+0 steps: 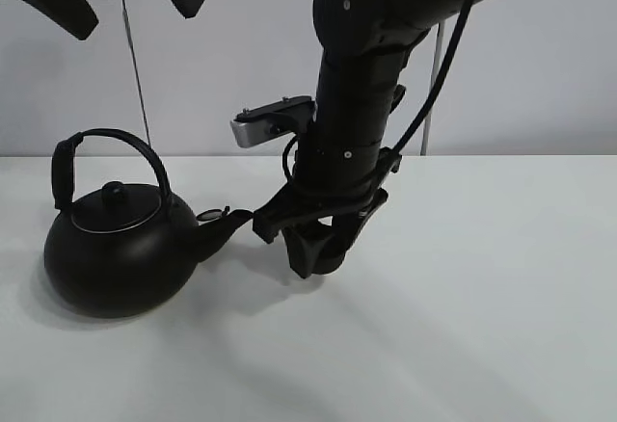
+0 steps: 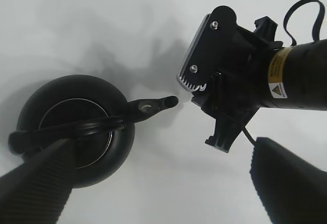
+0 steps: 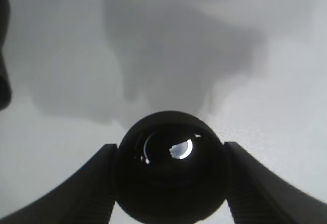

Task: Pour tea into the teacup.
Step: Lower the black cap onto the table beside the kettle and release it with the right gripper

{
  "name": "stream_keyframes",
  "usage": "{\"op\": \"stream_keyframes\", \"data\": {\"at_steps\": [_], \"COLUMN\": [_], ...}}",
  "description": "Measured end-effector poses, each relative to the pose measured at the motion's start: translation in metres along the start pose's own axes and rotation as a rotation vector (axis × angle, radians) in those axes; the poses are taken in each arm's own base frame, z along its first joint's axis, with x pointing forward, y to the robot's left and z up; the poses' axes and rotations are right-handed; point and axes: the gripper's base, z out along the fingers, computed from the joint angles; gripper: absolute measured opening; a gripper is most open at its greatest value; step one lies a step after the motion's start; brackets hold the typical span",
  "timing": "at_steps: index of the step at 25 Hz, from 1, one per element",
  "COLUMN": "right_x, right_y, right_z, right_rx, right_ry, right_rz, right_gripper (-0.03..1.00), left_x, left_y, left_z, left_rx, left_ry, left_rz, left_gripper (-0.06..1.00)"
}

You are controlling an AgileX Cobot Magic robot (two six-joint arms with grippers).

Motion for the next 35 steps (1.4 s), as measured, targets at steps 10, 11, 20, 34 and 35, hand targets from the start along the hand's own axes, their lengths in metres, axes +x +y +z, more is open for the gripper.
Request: {"op": "stream_keyframes", "data": {"at_steps": [10,11,20,34,35], "right_x": [0.0,0.0,-0.001,-0.002,-0.002], "right_y": [0.007,0.008,0.007,0.008,0.008], "right_z": [0.02,0.021,0.021,0.021,0.021], "right_rx": [-0.014,-0.014,-0.011,-0.014,-0.014], "right_ry": [0.014,0.013,0.0,-0.008,-0.008], "right_rz": [-0.011,-0.011,-0.011,-0.007,-0.007], "right_gripper": [0.4,0.4,0.4,0.4,0.4], "left_x": [-0.001,-0.001,-0.001,-0.001,-0.001], "left_y": [0.0,0.0,0.0,0.0,0.0], "left_z": [0.0,0.0,0.0,0.0,0.0], "left_rx": [0.0,0.0,0.0,0.0,0.0], "left_ry": [-0.007,-0.007,-0.007,-0.007,-0.007], "left_rz": [0.0,0.0,0.0,0.0,0.0], "left_gripper": [0.67,0.67,0.67,0.67,0.67]}}
